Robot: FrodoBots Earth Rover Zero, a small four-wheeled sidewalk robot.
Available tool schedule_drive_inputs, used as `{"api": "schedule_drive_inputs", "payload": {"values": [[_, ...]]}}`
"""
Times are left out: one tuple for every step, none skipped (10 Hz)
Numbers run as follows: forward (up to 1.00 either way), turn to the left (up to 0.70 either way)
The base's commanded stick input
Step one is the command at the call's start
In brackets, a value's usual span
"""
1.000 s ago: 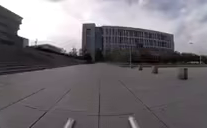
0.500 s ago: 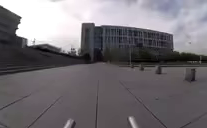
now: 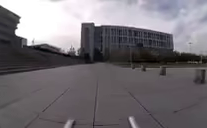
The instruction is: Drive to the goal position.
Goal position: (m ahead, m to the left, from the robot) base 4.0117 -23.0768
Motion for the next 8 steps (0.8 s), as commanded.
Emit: {"api": "schedule_drive_inputs", "payload": {"values": [[1.0,0.15],[1.0,0.27],[1.0,0.18],[1.0,0.0],[1.0,0.0],[1.0,0.0],[1.0,0.0],[1.0,0.0]]}}
